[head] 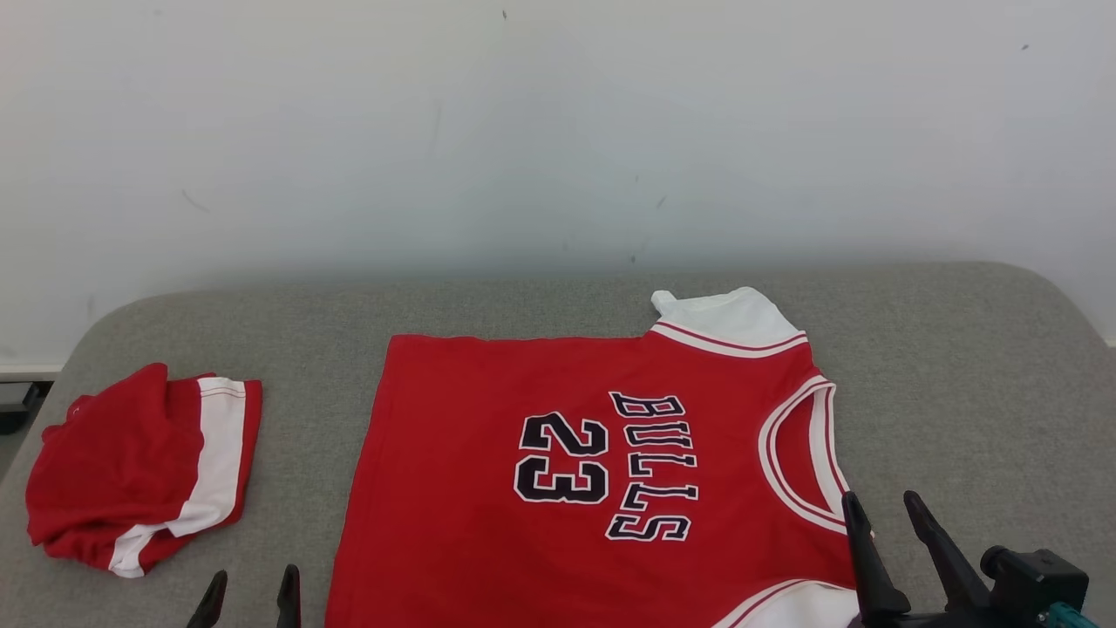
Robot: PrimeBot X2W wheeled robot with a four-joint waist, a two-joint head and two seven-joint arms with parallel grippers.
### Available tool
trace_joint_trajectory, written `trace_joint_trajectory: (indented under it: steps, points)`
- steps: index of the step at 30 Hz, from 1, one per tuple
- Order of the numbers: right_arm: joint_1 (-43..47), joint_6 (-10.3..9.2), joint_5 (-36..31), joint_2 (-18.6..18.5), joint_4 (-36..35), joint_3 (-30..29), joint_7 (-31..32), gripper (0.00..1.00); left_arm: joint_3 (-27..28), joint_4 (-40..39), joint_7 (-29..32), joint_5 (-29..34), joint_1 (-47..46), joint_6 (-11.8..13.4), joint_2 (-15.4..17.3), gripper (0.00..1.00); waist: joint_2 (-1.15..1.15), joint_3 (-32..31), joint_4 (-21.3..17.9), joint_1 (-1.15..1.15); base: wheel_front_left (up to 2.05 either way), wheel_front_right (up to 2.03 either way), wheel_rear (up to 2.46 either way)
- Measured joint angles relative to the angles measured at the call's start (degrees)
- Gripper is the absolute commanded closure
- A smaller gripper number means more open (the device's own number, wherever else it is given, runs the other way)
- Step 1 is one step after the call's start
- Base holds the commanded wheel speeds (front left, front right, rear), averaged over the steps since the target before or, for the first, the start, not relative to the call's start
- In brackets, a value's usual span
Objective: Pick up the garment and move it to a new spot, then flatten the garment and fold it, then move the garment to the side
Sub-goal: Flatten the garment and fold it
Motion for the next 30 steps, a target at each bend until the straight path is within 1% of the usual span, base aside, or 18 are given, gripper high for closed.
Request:
trace_joint_trajectory:
  steps: [3, 6, 11, 14, 16, 17, 18, 24, 26, 30]
  points:
    - [0.18, -0.01, -0.57, -1.11, -0.01, 0.7, 2.19, 0.0, -0.07, -0.1, 1.98, 0.01, 0.0, 0.2, -0.08, 0.0, 0.0, 0.07, 0.09, 0.0, 0.0, 0.0, 0.0]
    - [1.62, -0.3, -0.58, -2.18, -0.26, 0.77, 5.15, 0.0, -1.34, 0.11, 4.88, 0.1, 0.01, 0.2, -0.87, 0.0, 0.0, 0.19, 0.41, 0.0, 0.0, 0.0, 0.0]
    - [4.09, -1.08, -0.31, -2.79, -0.25, 1.71, 13.01, 0.0, -2.71, 1.59, 11.63, 0.83, 1.12, 0.21, -1.97, 0.0, 0.0, 0.33, 0.71, 0.0, 0.0, 0.0, 0.0]
    - [6.17, -2.02, -0.3, -2.96, -0.6, 1.88, 16.41, 0.0, -3.27, 2.14, 15.21, 2.22, 1.54, 0.23, -2.34, 0.0, 0.0, 0.38, 0.74, 0.0, 0.0, 0.0, 0.0]
    - [6.38, -2.07, -0.1, -3.07, -0.74, 2.13, 18.66, 0.0, -3.65, 2.54, 17.45, 2.31, 1.48, 0.23, -2.8, 0.0, 0.0, 0.5, 0.71, 0.0, 0.0, 0.0, 0.0]
    - [6.38, -2.07, -0.1, -3.07, -0.74, 2.13, 18.66, 0.0, -3.65, 2.54, 17.45, 2.31, 1.48, 0.23, -2.8, 0.0, 0.0, 0.5, 0.71, 0.0, 0.0, 0.0, 0.0]
    - [6.41, -2.07, -0.07, -3.45, -0.55, 2.96, 21.05, 0.0, -3.98, 3.64, 19.64, 2.52, 1.45, 0.23, -2.94, 0.0, 0.0, 0.69, 0.65, 0.0, 0.0, 0.0, 0.0]
    - [6.36, -2.1, -0.11, -3.67, 0.75, 4.49, 25.73, 0.0, -3.83, 6.41, 23.35, 2.53, 1.04, 0.24, -3.05, 0.0, 0.0, 1.52, 0.17, 0.0, 0.0, 0.0, 0.0]
    - [6.21, -2.52, -0.14, -3.79, 1.54, 4.57, 27.15, 0.0, -3.67, 7.56, 24.49, 2.53, 0.52, 0.24, -3.04, 0.0, 0.0, 1.8, 0.08, 0.0, 0.0, 0.0, 0.0]
    - [5.6, -2.57, -0.33, -3.96, 2.52, 4.7, 29.22, 0.0, -2.71, 9.26, 25.69, 2.53, -1.17, 0.24, -2.97, 0.0, 0.0, 2.25, 0.05, 0.0, 0.0, 0.0, 0.0]
